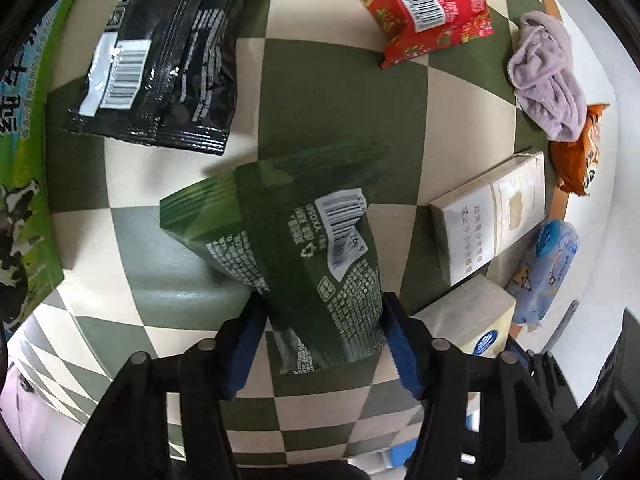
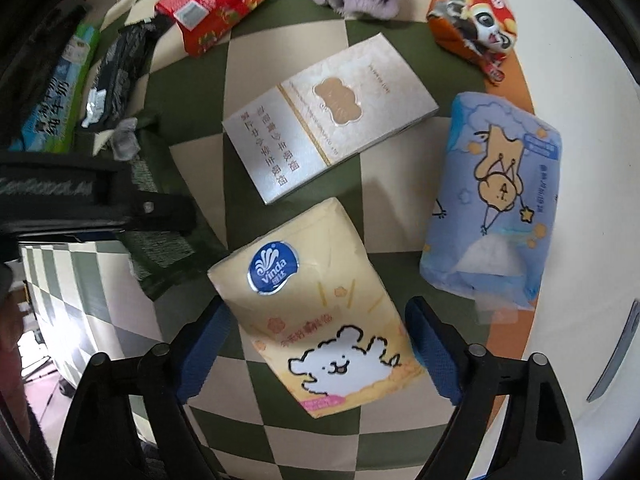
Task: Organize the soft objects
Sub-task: 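Grasp the green snack bag with the left tool while the right tool grasps the Vinda tissue pack, then carry both packs over the box and open both tools to drop them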
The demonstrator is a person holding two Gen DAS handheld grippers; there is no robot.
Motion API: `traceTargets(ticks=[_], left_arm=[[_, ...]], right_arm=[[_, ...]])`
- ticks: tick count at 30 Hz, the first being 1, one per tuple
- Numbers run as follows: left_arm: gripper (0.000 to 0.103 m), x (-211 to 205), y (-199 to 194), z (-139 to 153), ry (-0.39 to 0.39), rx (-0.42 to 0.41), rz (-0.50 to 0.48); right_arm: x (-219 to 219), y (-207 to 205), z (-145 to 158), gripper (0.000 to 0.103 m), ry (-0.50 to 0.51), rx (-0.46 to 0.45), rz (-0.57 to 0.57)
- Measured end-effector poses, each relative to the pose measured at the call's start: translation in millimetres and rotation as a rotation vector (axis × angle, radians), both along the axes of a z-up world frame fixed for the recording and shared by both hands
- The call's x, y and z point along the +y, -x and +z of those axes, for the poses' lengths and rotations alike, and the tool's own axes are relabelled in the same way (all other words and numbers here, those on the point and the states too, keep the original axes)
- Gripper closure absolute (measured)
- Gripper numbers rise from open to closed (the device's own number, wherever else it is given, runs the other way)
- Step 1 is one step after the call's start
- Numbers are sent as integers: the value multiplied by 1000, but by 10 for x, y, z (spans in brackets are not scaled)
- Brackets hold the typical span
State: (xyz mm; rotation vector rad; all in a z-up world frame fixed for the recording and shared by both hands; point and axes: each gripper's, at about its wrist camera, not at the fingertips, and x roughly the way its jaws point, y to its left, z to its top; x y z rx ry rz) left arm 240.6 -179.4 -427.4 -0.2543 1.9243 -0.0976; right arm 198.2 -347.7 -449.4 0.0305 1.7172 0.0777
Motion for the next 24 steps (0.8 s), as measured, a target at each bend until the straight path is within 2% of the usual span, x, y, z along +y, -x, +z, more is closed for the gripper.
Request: traceTargets(ticks=[4,8,10,14,20,22,24], left_arm=[[64,-35,53,76,-35,-37,-40],[70,-21,123,249,-74,-87,-97],[71,13,136,391,-65,-107,-113],[72,88,264,824,-38,-167,-117],[73,521,407,1787,36,-325,-82],[73,777,443,2175,45,-397,-55],[73,1062,450,2395,51,-459,-29]], right_arm=[[34,45,-138,23,11,13,7],[0,119,-195,27,6,33,-35],[-48,186,-243,29,-17,45,-73],[-71,359,-105,30,-60,22,-122],[90,541,401,30,-169,-69,-148],[247,498,676,30,-204,-111,-133],[431,378,986,31,-232,-153,-107]])
